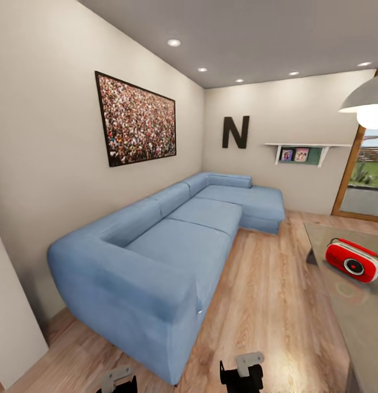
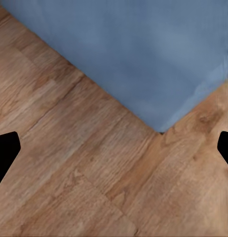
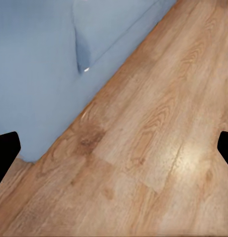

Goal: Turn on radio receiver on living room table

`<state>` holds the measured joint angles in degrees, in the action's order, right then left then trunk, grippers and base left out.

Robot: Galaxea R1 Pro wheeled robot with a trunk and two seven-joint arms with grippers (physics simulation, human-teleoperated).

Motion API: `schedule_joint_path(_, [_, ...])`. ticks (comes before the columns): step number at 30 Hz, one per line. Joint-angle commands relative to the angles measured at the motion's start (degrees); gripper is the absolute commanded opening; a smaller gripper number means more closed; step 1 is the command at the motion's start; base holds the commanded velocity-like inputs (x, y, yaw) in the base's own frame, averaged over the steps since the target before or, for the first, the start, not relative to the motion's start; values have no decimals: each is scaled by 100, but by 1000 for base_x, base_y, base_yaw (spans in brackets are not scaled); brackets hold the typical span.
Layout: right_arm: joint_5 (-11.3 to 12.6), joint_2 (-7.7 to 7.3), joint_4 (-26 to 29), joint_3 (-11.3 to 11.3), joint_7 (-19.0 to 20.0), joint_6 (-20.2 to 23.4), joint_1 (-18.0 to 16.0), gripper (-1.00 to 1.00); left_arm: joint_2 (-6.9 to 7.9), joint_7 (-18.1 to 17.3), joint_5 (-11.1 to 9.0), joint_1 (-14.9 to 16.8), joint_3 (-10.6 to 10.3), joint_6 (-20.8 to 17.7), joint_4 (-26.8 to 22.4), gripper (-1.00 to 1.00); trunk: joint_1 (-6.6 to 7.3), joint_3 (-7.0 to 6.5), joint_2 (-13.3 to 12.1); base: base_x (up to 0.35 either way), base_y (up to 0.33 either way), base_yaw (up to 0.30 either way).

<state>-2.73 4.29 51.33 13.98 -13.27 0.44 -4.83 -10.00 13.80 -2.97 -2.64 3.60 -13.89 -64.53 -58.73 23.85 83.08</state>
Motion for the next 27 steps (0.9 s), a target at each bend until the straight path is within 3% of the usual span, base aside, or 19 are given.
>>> schedule_joint_path(1, [0, 0, 0, 0, 0, 0, 0, 100, 0, 0, -1, 0, 0, 0, -1, 100, 0, -5, 0, 0, 0, -293])
schedule_joint_path(27, [0, 2, 0, 17, 0, 0, 0, 100, 0, 0, 1, 0, 0, 0, 2, 100, 0, -130, 0, 0, 0, -293])
